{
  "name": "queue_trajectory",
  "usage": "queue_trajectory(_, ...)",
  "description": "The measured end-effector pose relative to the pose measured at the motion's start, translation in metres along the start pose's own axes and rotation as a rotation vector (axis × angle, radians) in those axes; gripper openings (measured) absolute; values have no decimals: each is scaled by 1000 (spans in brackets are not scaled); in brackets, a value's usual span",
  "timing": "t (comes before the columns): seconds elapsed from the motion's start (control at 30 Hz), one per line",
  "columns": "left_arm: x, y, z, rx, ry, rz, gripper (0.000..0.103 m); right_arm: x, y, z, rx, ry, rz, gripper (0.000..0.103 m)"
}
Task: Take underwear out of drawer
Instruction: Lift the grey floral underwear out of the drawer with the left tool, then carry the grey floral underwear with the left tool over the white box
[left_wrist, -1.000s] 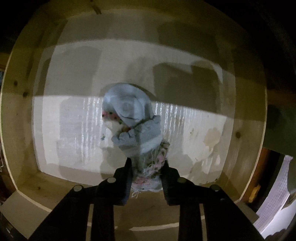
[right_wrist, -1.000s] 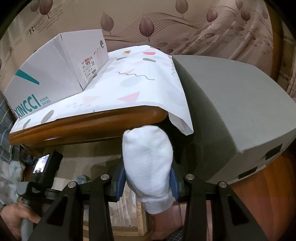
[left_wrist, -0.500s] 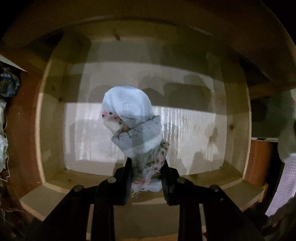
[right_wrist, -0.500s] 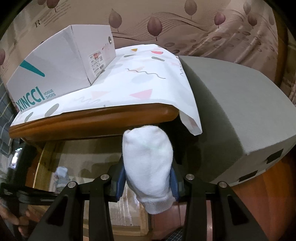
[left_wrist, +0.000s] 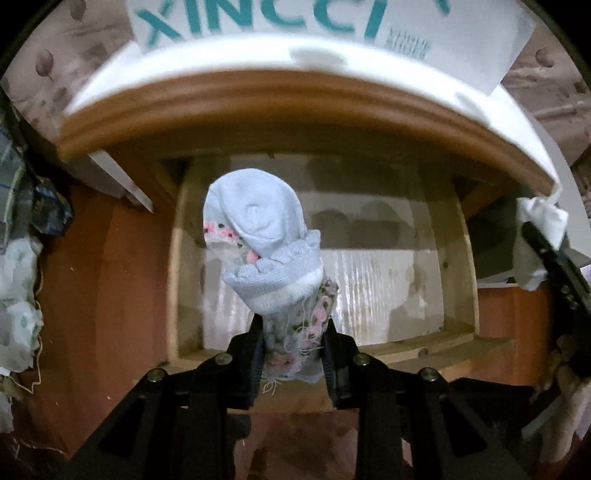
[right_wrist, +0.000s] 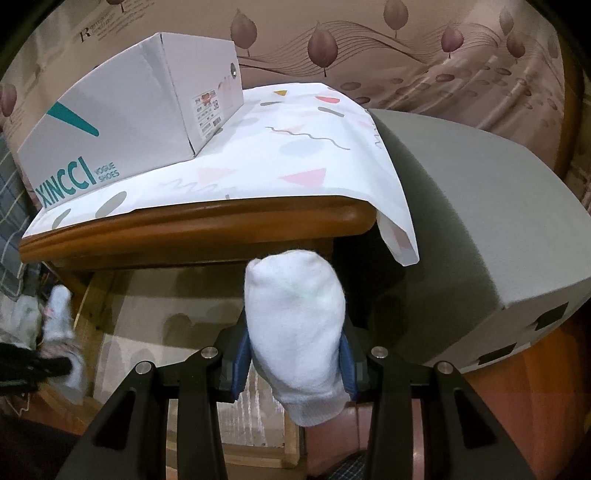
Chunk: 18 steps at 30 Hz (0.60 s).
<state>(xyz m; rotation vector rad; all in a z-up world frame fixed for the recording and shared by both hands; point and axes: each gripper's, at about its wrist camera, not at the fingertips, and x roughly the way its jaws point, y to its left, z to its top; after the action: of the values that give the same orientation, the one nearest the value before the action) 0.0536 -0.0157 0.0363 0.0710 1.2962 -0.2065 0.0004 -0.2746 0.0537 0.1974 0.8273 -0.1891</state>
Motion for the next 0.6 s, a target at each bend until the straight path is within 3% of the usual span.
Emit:
queue_trajectory(0.3, -79, 18, 0, 19, -158, 9, 27, -1, 6, -1, -21, -2, 13, 37)
queue_trajectory(0.6, -183, 29, 53, 26, -390, 55, 27, -3, 11, -1, -32, -11, 29, 37)
